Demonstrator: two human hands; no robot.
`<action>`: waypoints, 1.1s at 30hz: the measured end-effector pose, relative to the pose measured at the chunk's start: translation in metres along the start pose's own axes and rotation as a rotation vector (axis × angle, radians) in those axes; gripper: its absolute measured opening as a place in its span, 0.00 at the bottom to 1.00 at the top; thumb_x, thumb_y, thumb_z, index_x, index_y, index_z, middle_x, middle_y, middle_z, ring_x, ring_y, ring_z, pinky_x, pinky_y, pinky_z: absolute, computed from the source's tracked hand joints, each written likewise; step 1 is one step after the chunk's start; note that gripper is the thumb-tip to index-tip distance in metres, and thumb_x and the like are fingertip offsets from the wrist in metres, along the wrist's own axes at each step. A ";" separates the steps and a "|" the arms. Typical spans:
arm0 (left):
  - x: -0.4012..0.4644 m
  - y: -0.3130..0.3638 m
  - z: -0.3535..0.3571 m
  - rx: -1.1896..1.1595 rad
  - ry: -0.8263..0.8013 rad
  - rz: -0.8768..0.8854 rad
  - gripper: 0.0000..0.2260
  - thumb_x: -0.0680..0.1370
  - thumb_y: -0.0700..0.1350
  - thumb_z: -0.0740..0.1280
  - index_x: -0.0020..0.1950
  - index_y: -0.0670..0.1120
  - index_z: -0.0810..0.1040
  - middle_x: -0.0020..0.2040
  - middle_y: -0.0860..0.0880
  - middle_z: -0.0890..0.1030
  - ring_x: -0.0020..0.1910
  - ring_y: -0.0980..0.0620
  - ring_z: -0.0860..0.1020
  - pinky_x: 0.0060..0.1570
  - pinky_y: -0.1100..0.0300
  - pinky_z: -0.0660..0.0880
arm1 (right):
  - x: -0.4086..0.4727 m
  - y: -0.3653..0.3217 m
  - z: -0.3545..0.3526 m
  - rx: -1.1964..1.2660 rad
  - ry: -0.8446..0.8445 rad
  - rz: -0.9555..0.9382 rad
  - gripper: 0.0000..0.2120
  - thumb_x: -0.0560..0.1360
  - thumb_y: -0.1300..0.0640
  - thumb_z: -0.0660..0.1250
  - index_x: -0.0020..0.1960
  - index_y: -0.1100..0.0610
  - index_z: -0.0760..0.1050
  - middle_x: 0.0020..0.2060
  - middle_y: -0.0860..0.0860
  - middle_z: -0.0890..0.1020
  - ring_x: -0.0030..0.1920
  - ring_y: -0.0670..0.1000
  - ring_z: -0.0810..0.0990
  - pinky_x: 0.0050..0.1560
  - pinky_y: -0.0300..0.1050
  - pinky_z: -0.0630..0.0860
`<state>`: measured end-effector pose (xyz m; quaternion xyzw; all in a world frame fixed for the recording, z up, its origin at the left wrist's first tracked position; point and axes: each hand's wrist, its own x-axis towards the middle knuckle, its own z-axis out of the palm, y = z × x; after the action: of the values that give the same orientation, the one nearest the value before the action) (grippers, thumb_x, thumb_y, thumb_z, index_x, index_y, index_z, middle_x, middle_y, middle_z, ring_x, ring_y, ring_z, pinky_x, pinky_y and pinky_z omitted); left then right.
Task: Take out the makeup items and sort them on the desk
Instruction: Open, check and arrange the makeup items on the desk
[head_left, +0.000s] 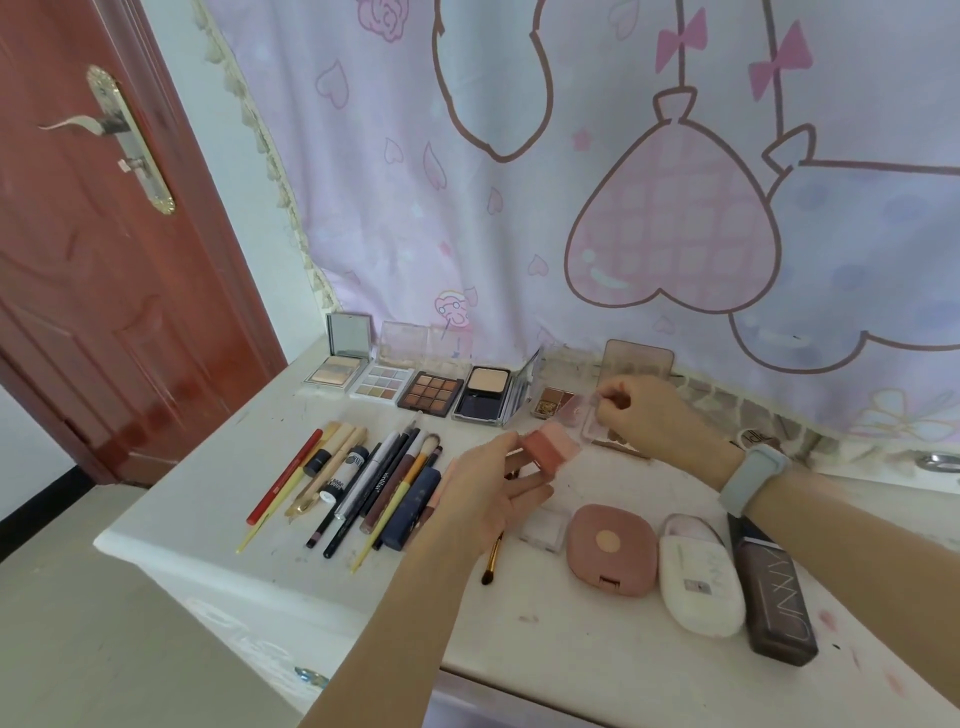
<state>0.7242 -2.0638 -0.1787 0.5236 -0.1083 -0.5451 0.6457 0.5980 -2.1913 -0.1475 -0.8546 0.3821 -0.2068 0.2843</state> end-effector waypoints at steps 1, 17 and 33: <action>0.002 0.000 0.000 0.135 0.056 0.081 0.08 0.80 0.44 0.59 0.57 0.44 0.73 0.49 0.47 0.80 0.47 0.48 0.81 0.45 0.55 0.79 | 0.003 0.002 0.002 -0.008 0.005 0.020 0.10 0.75 0.61 0.61 0.37 0.55 0.76 0.36 0.53 0.81 0.34 0.50 0.81 0.33 0.32 0.72; 0.045 -0.003 -0.018 1.621 0.051 0.415 0.15 0.78 0.45 0.54 0.64 0.50 0.66 0.54 0.45 0.74 0.61 0.43 0.65 0.56 0.51 0.58 | 0.017 0.003 0.027 0.271 -0.002 0.244 0.18 0.75 0.62 0.61 0.65 0.58 0.69 0.52 0.54 0.76 0.35 0.54 0.84 0.54 0.53 0.77; 0.054 0.003 -0.013 1.612 0.020 0.438 0.22 0.77 0.43 0.55 0.71 0.51 0.59 0.59 0.46 0.76 0.64 0.44 0.64 0.59 0.50 0.55 | 0.014 0.008 0.027 0.341 -0.023 0.211 0.16 0.78 0.60 0.60 0.64 0.61 0.69 0.38 0.54 0.77 0.36 0.53 0.80 0.40 0.44 0.80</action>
<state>0.7561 -2.1006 -0.2051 0.7971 -0.5588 -0.1583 0.1657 0.6181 -2.1975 -0.1713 -0.7515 0.4257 -0.2278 0.4496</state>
